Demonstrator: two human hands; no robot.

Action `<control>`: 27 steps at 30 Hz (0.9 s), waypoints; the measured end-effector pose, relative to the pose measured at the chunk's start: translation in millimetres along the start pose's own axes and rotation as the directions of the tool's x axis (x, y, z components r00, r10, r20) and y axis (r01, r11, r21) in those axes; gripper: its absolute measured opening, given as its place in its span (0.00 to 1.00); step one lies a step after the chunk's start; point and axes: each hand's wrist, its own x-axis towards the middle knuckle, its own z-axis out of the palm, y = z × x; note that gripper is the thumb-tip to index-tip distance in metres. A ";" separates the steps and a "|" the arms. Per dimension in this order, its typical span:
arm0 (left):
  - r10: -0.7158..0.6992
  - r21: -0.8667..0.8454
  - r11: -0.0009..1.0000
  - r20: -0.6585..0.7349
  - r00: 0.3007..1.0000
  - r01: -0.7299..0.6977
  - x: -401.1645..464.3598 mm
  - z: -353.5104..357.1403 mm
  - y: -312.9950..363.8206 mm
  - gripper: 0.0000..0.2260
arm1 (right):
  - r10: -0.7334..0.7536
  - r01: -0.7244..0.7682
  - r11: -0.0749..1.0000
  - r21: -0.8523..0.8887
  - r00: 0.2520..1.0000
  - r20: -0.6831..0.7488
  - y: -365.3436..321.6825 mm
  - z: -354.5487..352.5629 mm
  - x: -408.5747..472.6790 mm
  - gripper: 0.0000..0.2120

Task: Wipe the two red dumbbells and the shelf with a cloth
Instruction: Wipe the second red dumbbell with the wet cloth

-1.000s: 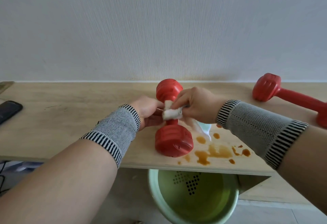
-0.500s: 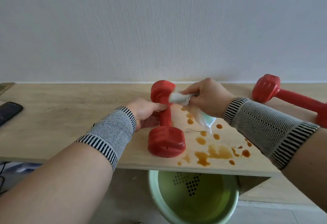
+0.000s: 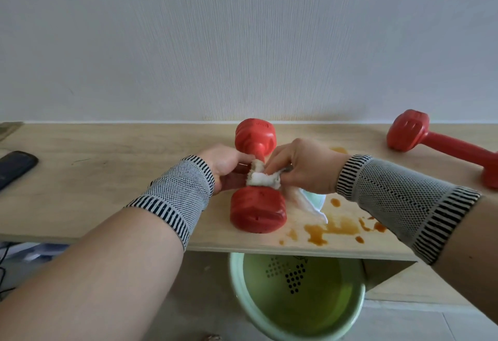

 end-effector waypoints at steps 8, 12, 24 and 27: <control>0.032 -0.068 0.997 0.003 0.999 -0.031 1.2 -4.8 -4.4 0.03 | 0.071 -0.096 0.989 -0.113 0.976 -0.206 -4.7 7.9 29.9 0.10; 0.000 -0.045 0.999 0.006 1.000 0.000 3.7 -5.5 -1.8 0.09 | 0.002 -0.006 0.996 -0.087 0.999 -0.053 -7.4 4.5 5.0 0.13; 0.026 0.038 0.999 0.003 1.000 -0.026 8.3 -5.1 0.4 0.07 | 0.062 -0.094 0.975 -0.200 0.985 -0.161 2.2 -4.4 40.9 0.07; 0.009 0.052 0.999 -0.001 1.000 -0.008 10.0 -6.1 2.2 0.08 | 0.028 -0.047 0.984 -0.174 0.993 -0.111 1.9 -5.5 29.2 0.09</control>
